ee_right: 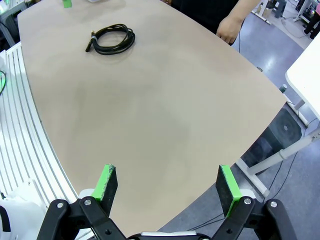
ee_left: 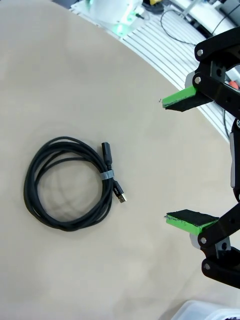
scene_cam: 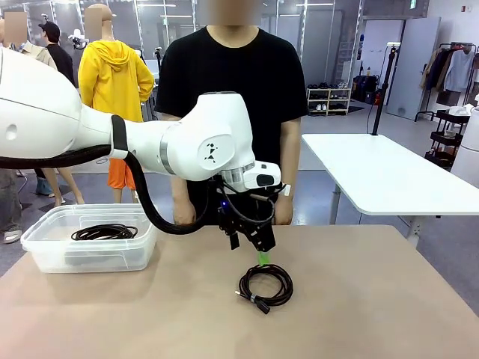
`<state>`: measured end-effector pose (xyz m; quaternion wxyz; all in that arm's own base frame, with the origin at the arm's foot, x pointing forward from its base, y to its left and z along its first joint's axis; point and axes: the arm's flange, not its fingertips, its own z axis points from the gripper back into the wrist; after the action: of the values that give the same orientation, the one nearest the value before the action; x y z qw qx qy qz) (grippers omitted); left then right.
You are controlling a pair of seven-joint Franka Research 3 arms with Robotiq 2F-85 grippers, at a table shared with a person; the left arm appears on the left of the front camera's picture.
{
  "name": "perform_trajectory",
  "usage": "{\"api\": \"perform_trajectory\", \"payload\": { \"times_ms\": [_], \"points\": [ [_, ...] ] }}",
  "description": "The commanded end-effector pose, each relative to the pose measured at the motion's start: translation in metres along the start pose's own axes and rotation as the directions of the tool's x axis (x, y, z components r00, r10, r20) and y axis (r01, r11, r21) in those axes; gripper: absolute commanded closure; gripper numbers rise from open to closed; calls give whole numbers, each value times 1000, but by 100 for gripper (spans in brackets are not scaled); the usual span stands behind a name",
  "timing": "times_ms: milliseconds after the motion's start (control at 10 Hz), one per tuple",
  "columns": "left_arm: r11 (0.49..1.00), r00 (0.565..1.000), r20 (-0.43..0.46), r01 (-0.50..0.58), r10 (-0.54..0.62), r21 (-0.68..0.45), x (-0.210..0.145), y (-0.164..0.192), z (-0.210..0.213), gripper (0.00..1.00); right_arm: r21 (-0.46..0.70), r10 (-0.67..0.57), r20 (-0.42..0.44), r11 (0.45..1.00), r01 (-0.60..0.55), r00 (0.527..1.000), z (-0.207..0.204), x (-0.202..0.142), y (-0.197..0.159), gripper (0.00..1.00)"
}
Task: Organize and store the cables.
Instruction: Place the USB Extension Cable into the Organizing box.
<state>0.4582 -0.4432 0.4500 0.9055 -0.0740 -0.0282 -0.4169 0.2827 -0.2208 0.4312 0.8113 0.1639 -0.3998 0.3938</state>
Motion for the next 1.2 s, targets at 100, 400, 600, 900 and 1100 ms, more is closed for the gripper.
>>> {"api": "perform_trajectory", "payload": {
  "times_ms": [100,400,600,900,1100],
  "points": [
    [991,991,-1,-134,134,19,6,-2,-9,0,-7,3,12,1000,-3,1000,-1,0,-1,0],
    [811,821,-9,-563,571,156,20,-14,-27,0,-7,3,12,1000,-3,1000,-1,0,-1,0],
    [572,580,31,-810,814,124,35,-22,-45,0,-7,3,12,1000,-3,1000,-1,0,-1,0],
    [311,306,160,-950,938,-7,34,-9,-66,0,-7,3,12,1000,-3,1000,-1,0,-1,0],
    [240,238,201,-971,950,14,27,-3,-74,0,-7,3,12,1000,-3,1000,-1,0,-1,0]
  ]
}}
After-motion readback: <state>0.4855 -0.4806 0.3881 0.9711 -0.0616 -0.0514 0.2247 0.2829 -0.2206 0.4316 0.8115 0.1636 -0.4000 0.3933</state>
